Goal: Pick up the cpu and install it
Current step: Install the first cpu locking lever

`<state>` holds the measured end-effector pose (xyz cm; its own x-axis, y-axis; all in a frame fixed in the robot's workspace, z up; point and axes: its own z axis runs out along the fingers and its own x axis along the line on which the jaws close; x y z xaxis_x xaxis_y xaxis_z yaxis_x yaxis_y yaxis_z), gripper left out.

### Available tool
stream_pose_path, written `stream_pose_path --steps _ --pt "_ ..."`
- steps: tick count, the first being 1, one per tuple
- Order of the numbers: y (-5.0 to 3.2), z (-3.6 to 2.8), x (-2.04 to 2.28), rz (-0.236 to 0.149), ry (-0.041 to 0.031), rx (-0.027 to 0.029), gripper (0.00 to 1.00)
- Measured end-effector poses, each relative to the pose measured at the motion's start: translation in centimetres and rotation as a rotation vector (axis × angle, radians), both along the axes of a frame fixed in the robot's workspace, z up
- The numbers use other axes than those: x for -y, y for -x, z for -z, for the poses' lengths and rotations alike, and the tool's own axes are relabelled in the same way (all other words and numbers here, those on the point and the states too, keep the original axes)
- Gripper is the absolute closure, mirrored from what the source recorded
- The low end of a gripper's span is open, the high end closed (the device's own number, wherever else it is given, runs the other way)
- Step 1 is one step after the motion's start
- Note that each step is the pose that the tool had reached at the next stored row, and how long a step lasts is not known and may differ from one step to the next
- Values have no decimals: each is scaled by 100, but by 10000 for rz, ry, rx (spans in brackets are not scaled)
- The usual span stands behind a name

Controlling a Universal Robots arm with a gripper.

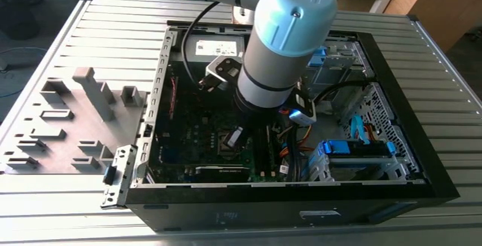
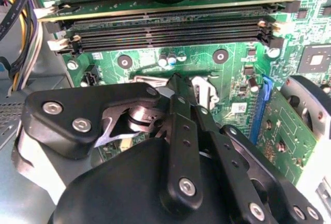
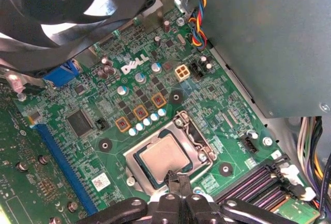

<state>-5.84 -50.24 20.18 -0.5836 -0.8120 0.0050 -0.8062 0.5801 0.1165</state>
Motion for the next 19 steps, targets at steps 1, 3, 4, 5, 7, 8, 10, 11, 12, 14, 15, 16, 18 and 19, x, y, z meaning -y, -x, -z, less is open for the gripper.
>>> stream_pose_path --steps 1,3,4,5,7,8,10,11,12,14,15,16,18,19 --pt "3 0 0 0 -1 3 89" --pt "12 -1 0 0 0 12 89" --pt "16 -1 0 0 0 14 89" --pt "18 -2 0 0 0 16 89" --pt "21 -2 2 -1 0 18 89" --pt "22 -2 4 -2 0 18 89" --pt "23 -1 11 1 -2 19 89" --pt "23 -1 16 1 -1 19 89" --pt "23 1 20 0 -1 20 89" --pt "22 13 25 0 0 24 89" --pt "23 23 28 1 2 25 89" --pt "23 35 32 3 2 27 89" --pt "22 58 38 6 1 31 89" --pt "21 66 39 7 0 32 89"
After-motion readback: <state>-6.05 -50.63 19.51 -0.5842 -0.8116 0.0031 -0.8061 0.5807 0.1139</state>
